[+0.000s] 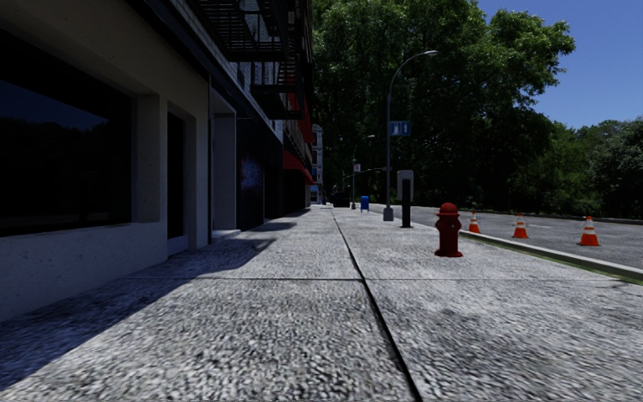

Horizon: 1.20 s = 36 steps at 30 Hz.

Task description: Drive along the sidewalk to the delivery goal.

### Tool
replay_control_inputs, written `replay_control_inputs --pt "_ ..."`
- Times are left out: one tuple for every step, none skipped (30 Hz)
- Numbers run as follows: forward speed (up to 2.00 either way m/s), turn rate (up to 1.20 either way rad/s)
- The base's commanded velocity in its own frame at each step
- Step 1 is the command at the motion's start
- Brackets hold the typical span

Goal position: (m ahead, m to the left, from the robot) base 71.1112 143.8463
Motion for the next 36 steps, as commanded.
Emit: replay_control_inputs --pt "2.00 0.00" --pt "2.00 0.00" --pt "2.00 0.00" --pt "2.00 0.00" --pt "2.00 0.00" --pt "2.00 0.00" --pt "2.00 0.00" --pt "2.00 0.00" --pt "2.00 0.00" --pt "2.00 0.00" --pt "2.00 0.00" --pt "2.00 0.00" --pt "2.00 0.00" --pt "2.00 0.00" --pt "2.00 0.00" --pt "2.00 0.00" --pt "2.00 0.00" --pt "2.00 0.00" --pt "2.00 0.00" --pt "2.00 0.00" --pt "2.00 0.00" --pt "2.00 0.00" --pt "2.00 0.00" --pt "2.00 0.00" --pt "2.00 0.00" --pt "2.00 0.00" --pt "2.00 0.00" --pt "2.00 0.00" --pt "2.00 0.00" --pt "2.00 0.00" --pt "2.00 0.00" --pt "2.00 0.00" --pt "2.00 0.00" --pt "2.00 0.00" --pt "2.00 0.00" --pt "2.00 0.00"
